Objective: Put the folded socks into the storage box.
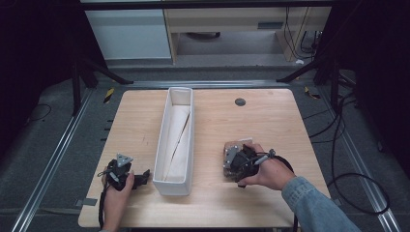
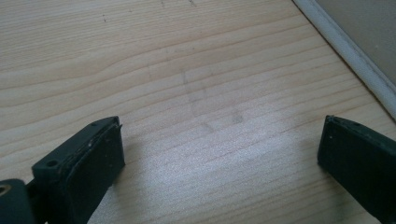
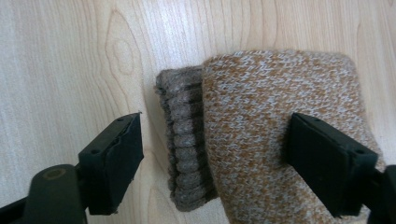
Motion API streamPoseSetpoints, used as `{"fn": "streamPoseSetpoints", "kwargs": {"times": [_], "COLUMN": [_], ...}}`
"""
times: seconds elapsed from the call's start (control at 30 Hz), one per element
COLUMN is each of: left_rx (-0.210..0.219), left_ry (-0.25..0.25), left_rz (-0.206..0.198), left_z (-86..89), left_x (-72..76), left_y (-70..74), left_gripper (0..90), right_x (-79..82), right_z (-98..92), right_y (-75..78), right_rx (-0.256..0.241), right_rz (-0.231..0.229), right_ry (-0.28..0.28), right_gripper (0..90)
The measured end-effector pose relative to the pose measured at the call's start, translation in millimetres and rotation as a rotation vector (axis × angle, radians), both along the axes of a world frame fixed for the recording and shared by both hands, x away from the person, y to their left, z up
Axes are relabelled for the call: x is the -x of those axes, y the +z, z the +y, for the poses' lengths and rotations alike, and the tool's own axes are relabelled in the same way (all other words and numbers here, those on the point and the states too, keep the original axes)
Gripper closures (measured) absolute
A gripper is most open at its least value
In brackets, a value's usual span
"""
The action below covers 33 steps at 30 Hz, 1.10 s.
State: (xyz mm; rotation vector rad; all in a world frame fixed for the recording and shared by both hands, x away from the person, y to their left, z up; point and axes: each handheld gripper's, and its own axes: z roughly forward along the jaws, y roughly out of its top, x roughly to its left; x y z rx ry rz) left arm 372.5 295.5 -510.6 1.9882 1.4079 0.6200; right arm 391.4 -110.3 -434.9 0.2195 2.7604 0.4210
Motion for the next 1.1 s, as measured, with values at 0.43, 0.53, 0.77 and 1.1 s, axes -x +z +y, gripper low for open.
{"fn": "streamPoseSetpoints", "kwargs": {"times": [0.43, 0.53, 0.77, 1.1], "left_rx": [-0.002, -0.002, -0.002, -0.001], "left_ry": [-0.002, -0.002, -0.003, -0.003], "left_rz": [0.0, 0.0, 0.001, 0.0], "left_z": [0.0, -0.1, -0.1, -0.3], "left_x": [0.2, 0.2, 0.4, 0.5], "left_y": [0.1, 0.1, 0.1, 0.0], "left_gripper": [0.0, 0.0, 0.0, 0.0], "right_x": [-7.1, -7.5, -7.2, -2.2], "right_z": [-0.5, -0.1, 1.2, 3.8], "right_y": [-10.6, -11.8, -19.7, -30.5], "right_rx": [0.01, 0.009, 0.02, 0.057], "right_rz": [0.004, 0.001, -0.035, -0.127], "right_ry": [-0.013, -0.016, -0.016, -0.007], "right_gripper": [8.6, 7.8, 7.4, 9.8]}}
